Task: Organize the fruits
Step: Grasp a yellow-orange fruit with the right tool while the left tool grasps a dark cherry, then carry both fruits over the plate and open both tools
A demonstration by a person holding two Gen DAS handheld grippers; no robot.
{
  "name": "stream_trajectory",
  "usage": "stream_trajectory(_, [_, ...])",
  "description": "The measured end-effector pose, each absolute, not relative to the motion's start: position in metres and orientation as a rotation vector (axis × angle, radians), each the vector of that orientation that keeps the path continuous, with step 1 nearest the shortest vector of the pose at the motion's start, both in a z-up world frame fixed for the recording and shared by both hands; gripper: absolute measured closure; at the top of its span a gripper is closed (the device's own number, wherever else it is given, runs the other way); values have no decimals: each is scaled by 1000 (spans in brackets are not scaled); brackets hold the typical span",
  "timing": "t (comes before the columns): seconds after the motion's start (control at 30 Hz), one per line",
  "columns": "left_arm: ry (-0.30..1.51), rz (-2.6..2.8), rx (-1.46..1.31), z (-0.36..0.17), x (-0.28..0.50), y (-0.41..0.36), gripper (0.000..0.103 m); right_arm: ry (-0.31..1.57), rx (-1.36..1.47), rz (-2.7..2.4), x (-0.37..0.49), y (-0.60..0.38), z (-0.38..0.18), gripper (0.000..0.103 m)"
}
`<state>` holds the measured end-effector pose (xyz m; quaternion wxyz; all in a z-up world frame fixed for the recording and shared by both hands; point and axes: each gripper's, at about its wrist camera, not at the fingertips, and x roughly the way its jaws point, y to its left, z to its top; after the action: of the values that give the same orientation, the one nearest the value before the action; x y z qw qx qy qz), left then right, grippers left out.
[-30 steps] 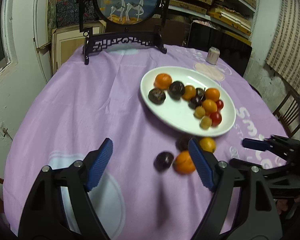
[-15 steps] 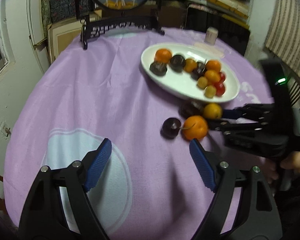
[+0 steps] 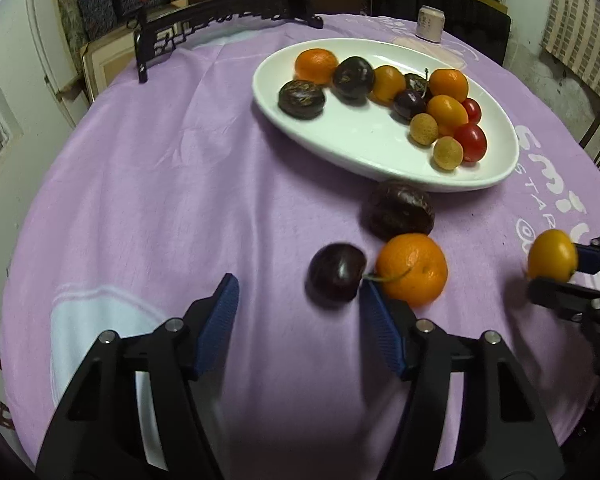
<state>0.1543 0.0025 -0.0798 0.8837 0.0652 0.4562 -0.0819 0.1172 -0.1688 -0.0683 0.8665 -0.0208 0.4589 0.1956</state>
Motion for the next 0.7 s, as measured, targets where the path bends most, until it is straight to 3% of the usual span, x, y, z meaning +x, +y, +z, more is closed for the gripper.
stream_trajectory(0.1, [942,-192,112,-79,160,0,50,956,-26,403,117,-175,-67,67])
stream_trajectory(0.17, [937,-182,112,-78,163,0,75,953,-24,407,116,-176,-67,67])
stream_trajectory(0.47, [908,-210,58,-57,146,7,75,929,-24,413,112,-177,-60,67])
stream_trajectory(0.7, [790,-288,60,-10,129,-4,75,894,-23,420,118,-178,-44,67])
